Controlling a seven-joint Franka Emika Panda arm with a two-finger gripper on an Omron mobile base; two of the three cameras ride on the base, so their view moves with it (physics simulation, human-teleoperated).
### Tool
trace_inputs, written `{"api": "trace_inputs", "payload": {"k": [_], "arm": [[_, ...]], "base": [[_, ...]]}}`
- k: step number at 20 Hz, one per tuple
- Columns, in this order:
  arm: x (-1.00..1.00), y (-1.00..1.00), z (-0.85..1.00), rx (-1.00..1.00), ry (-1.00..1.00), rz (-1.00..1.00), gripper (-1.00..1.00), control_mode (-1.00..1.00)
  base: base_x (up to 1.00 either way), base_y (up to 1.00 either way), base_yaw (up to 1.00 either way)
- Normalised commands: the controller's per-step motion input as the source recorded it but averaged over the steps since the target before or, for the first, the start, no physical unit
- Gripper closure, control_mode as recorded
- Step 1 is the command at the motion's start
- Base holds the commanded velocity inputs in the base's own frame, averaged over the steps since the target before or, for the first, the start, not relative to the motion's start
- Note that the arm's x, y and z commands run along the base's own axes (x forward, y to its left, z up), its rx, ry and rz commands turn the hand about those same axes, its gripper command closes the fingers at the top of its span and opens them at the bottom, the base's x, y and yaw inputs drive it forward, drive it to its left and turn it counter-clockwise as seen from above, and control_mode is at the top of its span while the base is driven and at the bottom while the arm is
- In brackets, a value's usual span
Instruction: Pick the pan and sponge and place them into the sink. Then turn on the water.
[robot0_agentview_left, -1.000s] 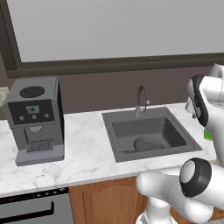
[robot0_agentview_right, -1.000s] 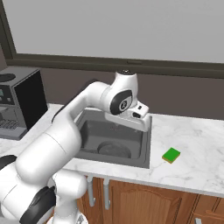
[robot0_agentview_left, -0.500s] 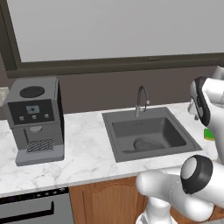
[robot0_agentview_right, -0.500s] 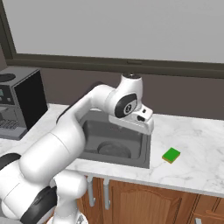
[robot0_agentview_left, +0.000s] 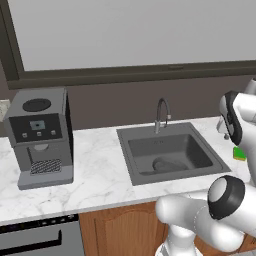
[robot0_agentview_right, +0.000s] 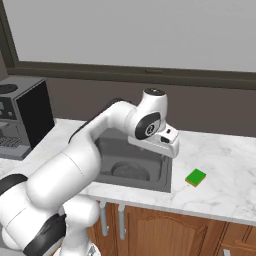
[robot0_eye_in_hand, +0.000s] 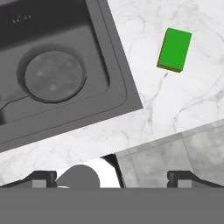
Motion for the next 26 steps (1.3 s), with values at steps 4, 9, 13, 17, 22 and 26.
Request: {"api": "trace_inputs", "payload": {"k": [4,9,13,17,22,26], "arm": [[0.06,-0.1,-0.15,0.0,-0.02,0.0,-1.0,-1.0],[0.09,-0.12,-0.12,0.0,0.0,0.0,-1.0,-1.0],[0.12,-0.15,-0.09,0.0,0.0,0.0,-1.0,-1.0],[0.1,-0.21,-0.05,0.0,0.0,0.0,-1.0,-1.0],[0.06,-0.22,-0.04,0.0,0.0,0.0,-1.0,-1.0],[0.04,-0.18,-0.07,0.01,0.0,0.0,-1.0,-1.0]], "base": [[0.0,0.0,0.0],[0.0,0.0,0.0],[0.0,0.0,0.0],[0.0,0.0,0.0],[0.0,0.0,0.0],[0.0,0.0,0.0]]}}
